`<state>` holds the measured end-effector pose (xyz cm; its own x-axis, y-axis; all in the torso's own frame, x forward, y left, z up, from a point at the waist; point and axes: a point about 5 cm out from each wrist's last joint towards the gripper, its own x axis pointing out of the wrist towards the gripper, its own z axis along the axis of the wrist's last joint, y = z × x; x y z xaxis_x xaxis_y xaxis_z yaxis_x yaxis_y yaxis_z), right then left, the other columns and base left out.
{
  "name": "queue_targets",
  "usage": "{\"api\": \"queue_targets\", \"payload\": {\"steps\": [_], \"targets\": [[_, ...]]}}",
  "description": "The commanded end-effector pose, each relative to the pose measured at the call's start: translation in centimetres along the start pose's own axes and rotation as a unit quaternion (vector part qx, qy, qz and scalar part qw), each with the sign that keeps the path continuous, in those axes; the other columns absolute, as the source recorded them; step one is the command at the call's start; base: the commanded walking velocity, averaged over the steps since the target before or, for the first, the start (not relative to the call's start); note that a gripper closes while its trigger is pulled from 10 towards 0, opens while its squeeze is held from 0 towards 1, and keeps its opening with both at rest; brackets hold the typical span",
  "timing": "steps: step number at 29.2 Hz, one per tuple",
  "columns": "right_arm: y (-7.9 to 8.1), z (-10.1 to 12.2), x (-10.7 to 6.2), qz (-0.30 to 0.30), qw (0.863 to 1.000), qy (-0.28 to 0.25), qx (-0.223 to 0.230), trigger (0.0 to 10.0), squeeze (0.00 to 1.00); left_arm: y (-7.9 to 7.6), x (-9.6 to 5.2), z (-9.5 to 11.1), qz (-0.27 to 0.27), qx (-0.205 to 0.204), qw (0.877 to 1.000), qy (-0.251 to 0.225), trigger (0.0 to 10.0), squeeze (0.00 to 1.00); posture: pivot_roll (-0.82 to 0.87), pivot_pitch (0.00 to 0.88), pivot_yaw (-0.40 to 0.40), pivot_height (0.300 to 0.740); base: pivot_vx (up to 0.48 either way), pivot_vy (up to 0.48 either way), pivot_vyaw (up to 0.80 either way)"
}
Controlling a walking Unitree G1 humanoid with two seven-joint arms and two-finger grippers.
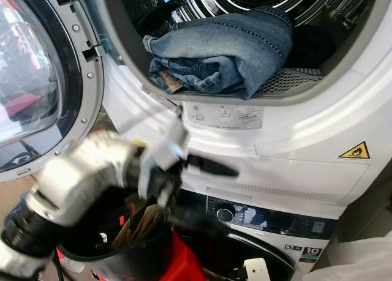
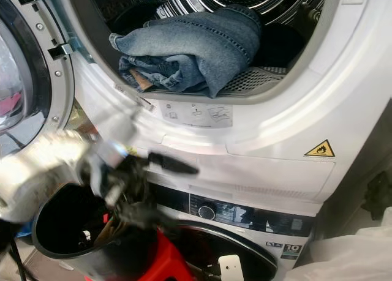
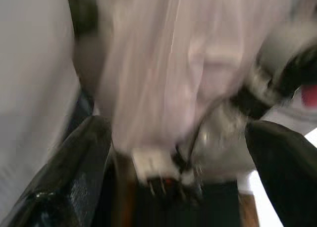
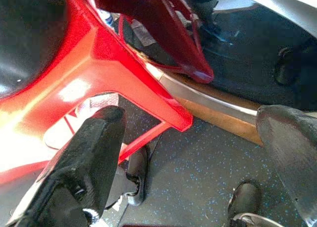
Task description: Clothes washing
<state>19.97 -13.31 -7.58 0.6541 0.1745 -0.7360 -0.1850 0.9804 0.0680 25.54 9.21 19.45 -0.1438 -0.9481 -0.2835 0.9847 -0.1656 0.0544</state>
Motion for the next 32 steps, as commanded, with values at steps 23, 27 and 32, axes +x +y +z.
{"api": "queue_targets", "payload": {"steps": [23,27,32], "targets": [[-4.3,0.3,-0.7,-0.125,0.992,0.004,-0.032,10.0,0.00,2.3,4.7,-17.4,0.312,-0.117,0.930,0.154,10.0,0.00,-0.07,0.000,0.128,0.740,0.000,0.000,0.00],[-5.4,0.7,-0.9,-0.157,0.987,-0.006,-0.030,10.0,0.00,2.2,4.3,-18.3,0.346,-0.135,0.914,0.165,10.0,0.00,-0.07,0.000,0.122,0.740,0.000,0.000,0.00],[-5.5,1.7,-0.8,-0.127,0.991,-0.038,-0.020,10.0,0.00,0.9,6.3,-18.9,0.287,-0.131,0.931,0.182,10.0,0.00,-0.08,0.000,0.112,0.740,0.000,0.000,0.00]]}}
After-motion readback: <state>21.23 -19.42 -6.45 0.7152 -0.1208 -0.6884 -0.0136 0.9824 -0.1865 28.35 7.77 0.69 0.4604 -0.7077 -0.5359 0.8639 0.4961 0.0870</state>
